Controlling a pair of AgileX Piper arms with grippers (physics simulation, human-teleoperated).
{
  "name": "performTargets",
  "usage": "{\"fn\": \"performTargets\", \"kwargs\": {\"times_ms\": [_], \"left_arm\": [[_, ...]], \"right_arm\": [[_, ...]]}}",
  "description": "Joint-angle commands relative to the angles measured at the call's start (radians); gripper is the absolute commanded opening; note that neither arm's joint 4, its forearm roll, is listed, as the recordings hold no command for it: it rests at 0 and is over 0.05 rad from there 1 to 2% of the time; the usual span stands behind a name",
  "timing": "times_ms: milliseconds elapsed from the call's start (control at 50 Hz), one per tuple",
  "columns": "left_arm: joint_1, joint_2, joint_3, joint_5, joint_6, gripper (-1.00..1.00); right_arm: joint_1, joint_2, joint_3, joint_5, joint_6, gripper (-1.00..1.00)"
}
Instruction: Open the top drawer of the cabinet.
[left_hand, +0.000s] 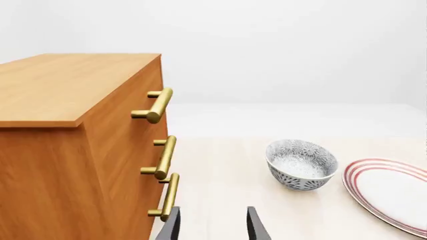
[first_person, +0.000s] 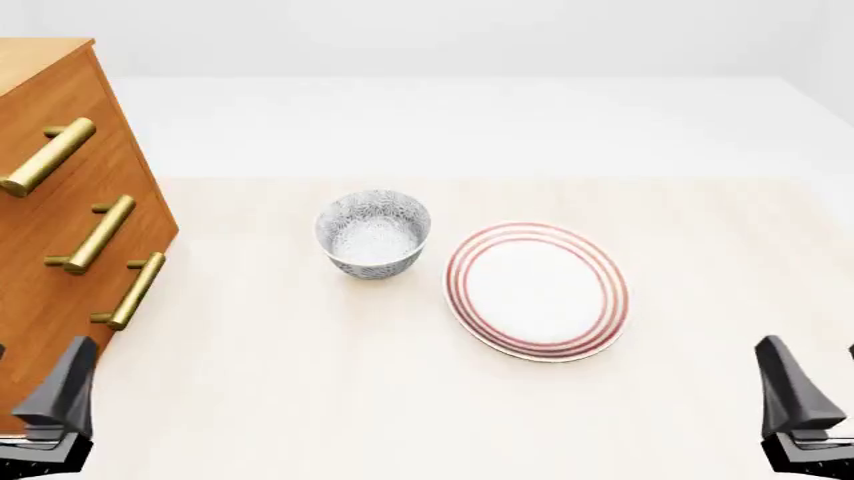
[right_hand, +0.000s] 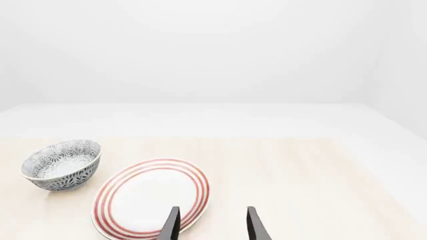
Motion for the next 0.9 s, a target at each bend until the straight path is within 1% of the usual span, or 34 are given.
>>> {"fn": "performTargets", "kwargs": {"times_ms": [20, 240, 260, 280, 300, 320, 340, 360, 440, 660, 680, 700, 720, 760, 800, 820, 840, 880, 900], "left_arm": [[-0.005, 0.008, -0.003, -0.005, 0.003, 1.00], [-0.008, 0.004, -0.003, -0.005, 0.008, 1.00], [-0.010, 0.000, -0.005, -0.006, 0.012, 1.00], [-0.012, -0.003, -0.010, -0.015, 0.042, 1.00], [-0.008, -0.003, -0.013, -0.008, 0.047, 1.00], [0.097, 0.103, 0.000, -0.077, 0.474, 1.00], [0.002, 0.004, -0.004, 0.000, 0.074, 1.00], [0.002, 0.000, -0.005, 0.005, -0.002, 1.00], [-0.004, 0.002, -0.004, 0.011, 0.020, 1.00], [-0.006, 0.001, -0.004, 0.010, 0.024, 1.00], [-0.008, 0.004, -0.005, 0.012, 0.033, 1.00], [-0.013, 0.022, -0.007, 0.003, 0.061, 1.00], [-0.013, 0.024, -0.007, 0.002, 0.062, 1.00], [-0.015, 0.084, -0.008, -0.041, 0.089, 1.00], [-0.033, 0.065, -0.020, -0.022, 0.100, 1.00], [-0.024, 0.065, -0.027, -0.011, 0.111, 1.00], [-0.032, 0.073, -0.034, -0.009, 0.144, 1.00], [-0.036, 0.073, -0.049, 0.004, 0.146, 1.00], [-0.038, 0.089, -0.054, -0.003, 0.174, 1.00]], "right_arm": [[0.000, 0.006, -0.003, -0.002, 0.000, 1.00], [0.000, 0.006, -0.003, -0.002, 0.002, 1.00], [0.000, 0.006, -0.003, -0.002, 0.002, 1.00], [0.000, 0.006, -0.003, -0.001, 0.002, 1.00], [0.000, 0.006, -0.003, -0.001, 0.002, 1.00], [0.001, 0.002, -0.003, 0.001, -0.003, 1.00], [0.001, 0.002, -0.003, 0.001, -0.003, 1.00], [0.001, 0.002, -0.003, 0.001, -0.003, 1.00], [0.001, 0.002, -0.003, 0.001, -0.003, 1.00], [0.000, 0.002, -0.003, 0.001, -0.003, 1.00], [0.001, 0.002, -0.003, 0.001, -0.003, 1.00], [0.001, 0.002, -0.003, 0.001, -0.003, 1.00], [0.001, 0.002, -0.003, 0.001, -0.003, 1.00], [0.001, 0.002, -0.003, 0.001, -0.003, 1.00], [0.001, 0.002, -0.003, 0.001, -0.003, 1.00], [0.000, 0.002, -0.003, 0.001, -0.003, 1.00], [0.000, 0.002, -0.003, 0.001, -0.003, 1.00], [0.000, 0.002, -0.003, 0.001, -0.003, 1.00], [0.001, 0.002, -0.003, 0.001, -0.003, 1.00]]}}
